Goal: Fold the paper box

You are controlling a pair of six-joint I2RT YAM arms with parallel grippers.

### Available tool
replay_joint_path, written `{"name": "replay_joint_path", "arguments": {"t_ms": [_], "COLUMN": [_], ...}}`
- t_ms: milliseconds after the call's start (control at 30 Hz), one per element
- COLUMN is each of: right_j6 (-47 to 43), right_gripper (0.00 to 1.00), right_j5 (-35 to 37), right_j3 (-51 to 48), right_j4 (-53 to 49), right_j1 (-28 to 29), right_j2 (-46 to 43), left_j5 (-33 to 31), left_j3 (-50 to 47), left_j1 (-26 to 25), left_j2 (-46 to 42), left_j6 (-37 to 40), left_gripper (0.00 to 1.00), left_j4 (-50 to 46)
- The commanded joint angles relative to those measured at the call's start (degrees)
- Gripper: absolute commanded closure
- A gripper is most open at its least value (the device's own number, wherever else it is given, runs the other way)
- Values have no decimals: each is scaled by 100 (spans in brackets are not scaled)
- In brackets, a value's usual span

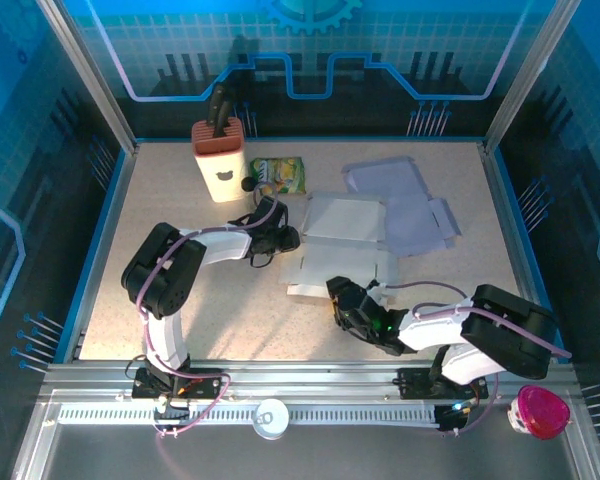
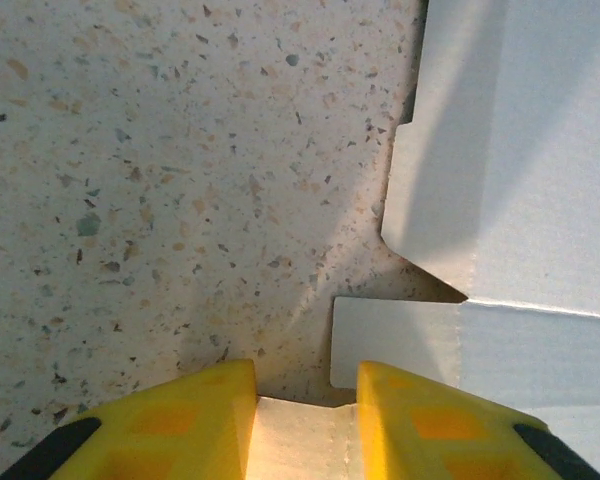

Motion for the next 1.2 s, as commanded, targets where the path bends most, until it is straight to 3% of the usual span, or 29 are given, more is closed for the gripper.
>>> {"name": "replay_joint_path", "arguments": {"t_ms": [0, 333, 533, 633, 800, 967, 1167], "right_j6": [-363, -667, -717, -999, -2076, -3125, -3691], "right_gripper": [50, 70, 100, 100, 100, 100, 100], "right_j5": [453, 701, 680, 515, 74, -637, -1586], "right_j3": [-24, 3, 119, 299, 1114, 1904, 2847], "right_j4": [460, 688, 470, 246, -724, -1076, -1635], "right_j1": [-42, 8, -83, -216, -574, -1160, -1733], "right_j2": [-116, -212, -346, -576, -1310, -1592, -1686], "left_j5": [18, -61, -135, -371, -1310, -2100, -2651], "left_j3": [-148, -130, -209, -346, -541, -640, -459], "left_j1": [-54, -67, -74, -144, -416, -655, -971], "left_j2": [-45, -87, -336, -905, -2523, -4002, -5229], "left_j6": [57, 127, 145, 145, 229, 331, 576], "left_gripper": [68, 69, 70, 57, 34, 29, 28], "left_j4": [-123, -243, -300, -398, -938, -1399, -2062]}}
